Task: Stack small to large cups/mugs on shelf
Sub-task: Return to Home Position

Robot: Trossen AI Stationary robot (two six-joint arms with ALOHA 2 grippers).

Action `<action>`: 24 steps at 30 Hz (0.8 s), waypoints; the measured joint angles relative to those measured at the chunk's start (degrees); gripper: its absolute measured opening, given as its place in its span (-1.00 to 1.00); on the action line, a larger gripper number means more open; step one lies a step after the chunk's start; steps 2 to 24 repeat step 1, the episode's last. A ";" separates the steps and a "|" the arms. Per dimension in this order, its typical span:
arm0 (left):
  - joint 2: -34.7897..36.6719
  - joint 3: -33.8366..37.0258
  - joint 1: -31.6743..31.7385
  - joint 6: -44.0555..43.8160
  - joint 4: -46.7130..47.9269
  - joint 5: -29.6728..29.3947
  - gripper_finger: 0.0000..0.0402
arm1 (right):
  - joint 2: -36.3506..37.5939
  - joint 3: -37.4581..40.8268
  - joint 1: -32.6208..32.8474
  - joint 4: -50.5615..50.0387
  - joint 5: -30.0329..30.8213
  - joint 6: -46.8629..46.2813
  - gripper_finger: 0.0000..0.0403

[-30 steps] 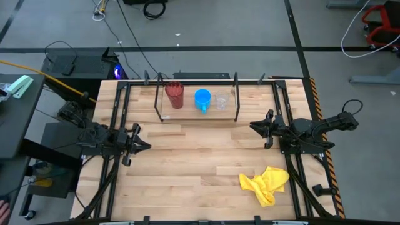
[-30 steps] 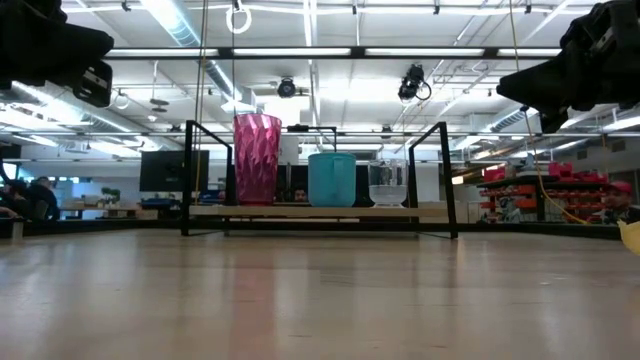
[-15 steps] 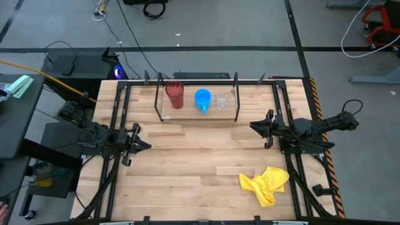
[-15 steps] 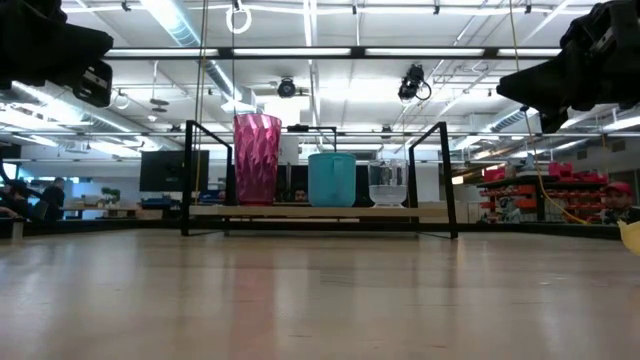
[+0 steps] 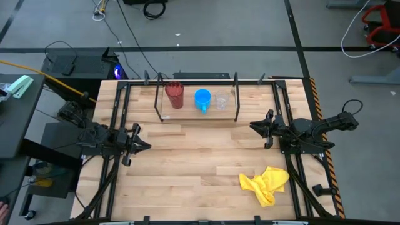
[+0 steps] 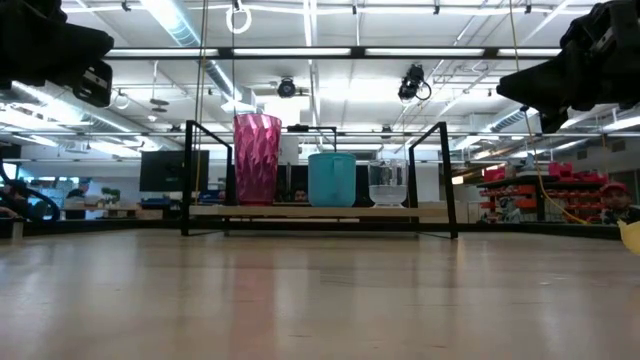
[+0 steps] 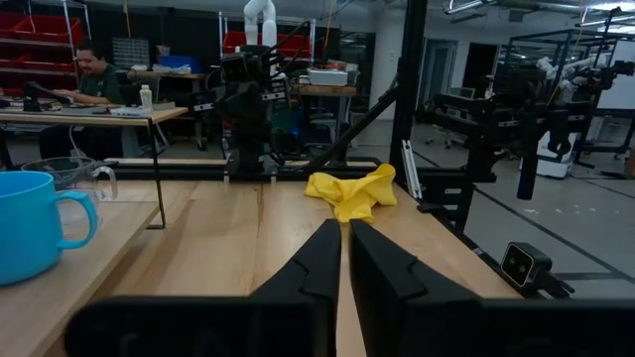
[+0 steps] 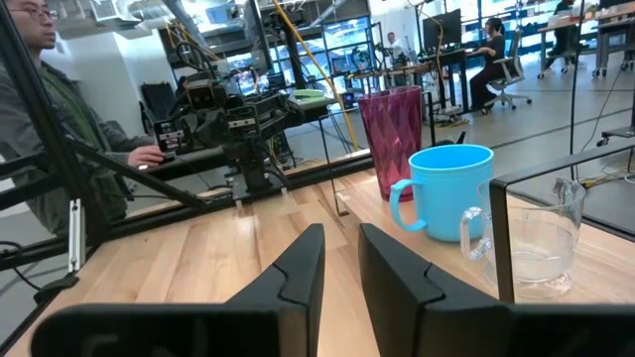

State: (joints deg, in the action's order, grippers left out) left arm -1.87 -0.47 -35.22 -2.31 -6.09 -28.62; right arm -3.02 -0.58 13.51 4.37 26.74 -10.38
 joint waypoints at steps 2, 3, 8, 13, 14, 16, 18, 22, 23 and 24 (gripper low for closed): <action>0.02 0.00 0.00 0.00 0.00 0.00 -0.85 | 0.00 0.00 0.00 0.00 -0.01 0.00 -0.64; 0.02 0.00 0.00 0.00 0.00 0.00 -0.85 | 0.00 0.00 0.00 0.00 -0.01 0.00 -0.64; 0.02 0.00 0.00 0.00 0.00 0.00 -0.85 | 0.00 0.00 0.00 0.00 -0.01 0.00 -0.64; 0.02 0.00 0.00 0.00 0.00 0.00 -0.85 | 0.00 0.00 0.00 0.00 -0.01 0.00 -0.64; 0.02 0.00 0.00 0.00 0.00 0.00 -0.85 | 0.00 0.00 0.00 0.00 -0.01 0.00 -0.64; 0.02 0.00 0.00 0.00 0.00 0.00 -0.85 | 0.00 0.00 0.00 0.00 -0.01 0.00 -0.64; 0.02 0.00 0.00 0.00 0.00 0.00 -0.85 | 0.00 0.00 0.00 0.00 -0.01 0.00 -0.64; 0.02 0.00 0.00 0.00 0.00 0.00 -0.85 | 0.00 0.00 0.00 0.00 -0.01 0.00 -0.64; 0.02 0.00 0.00 0.00 0.00 0.00 -0.85 | 0.00 0.00 0.00 0.00 -0.01 0.00 -0.64; 0.02 0.00 0.00 0.00 0.00 0.00 -0.85 | 0.00 0.00 0.00 0.00 -0.01 0.00 -0.64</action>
